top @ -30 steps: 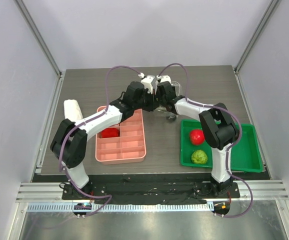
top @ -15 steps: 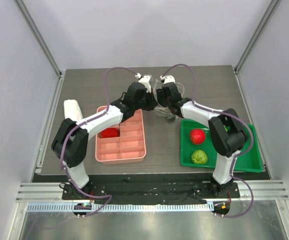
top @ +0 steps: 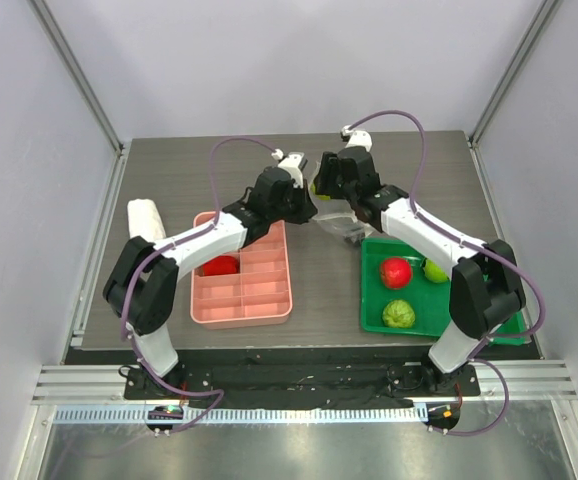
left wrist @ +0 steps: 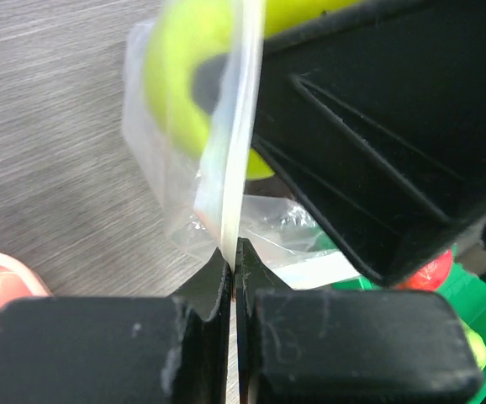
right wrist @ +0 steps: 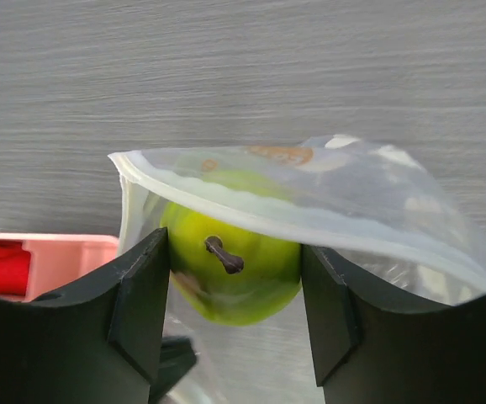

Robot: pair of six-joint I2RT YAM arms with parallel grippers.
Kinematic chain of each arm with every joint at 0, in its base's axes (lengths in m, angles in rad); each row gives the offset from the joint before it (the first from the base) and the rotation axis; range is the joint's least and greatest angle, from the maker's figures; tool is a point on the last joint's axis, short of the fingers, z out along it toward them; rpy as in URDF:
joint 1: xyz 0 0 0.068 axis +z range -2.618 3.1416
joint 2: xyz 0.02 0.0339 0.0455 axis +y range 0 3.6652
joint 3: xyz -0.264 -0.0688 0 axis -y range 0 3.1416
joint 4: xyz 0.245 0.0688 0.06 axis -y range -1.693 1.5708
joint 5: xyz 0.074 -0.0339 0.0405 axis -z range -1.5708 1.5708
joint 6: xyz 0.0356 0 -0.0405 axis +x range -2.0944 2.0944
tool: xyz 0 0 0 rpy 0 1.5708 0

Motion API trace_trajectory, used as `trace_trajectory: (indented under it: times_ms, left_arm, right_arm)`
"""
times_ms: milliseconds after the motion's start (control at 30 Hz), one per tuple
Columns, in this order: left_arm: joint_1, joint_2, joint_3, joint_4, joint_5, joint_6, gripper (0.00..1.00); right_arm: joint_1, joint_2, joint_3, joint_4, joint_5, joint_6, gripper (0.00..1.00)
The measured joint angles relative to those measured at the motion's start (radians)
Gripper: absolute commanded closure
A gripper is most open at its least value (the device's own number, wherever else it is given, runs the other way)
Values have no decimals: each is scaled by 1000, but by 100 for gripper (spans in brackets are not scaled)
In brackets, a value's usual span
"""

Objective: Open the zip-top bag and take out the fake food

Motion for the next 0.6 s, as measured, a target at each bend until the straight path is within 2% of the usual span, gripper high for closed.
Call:
trace_trajectory:
  times_ms: [333,600]
  left_arm:
    - [-3,0,-1,-2,-21,10,100]
    - [6,0,-1,-13,-55,28,100]
  right_arm:
    - [-67,-82,-13,-74,-258,280,98]
    - [-76,-333,-70,-182,-363,299,99]
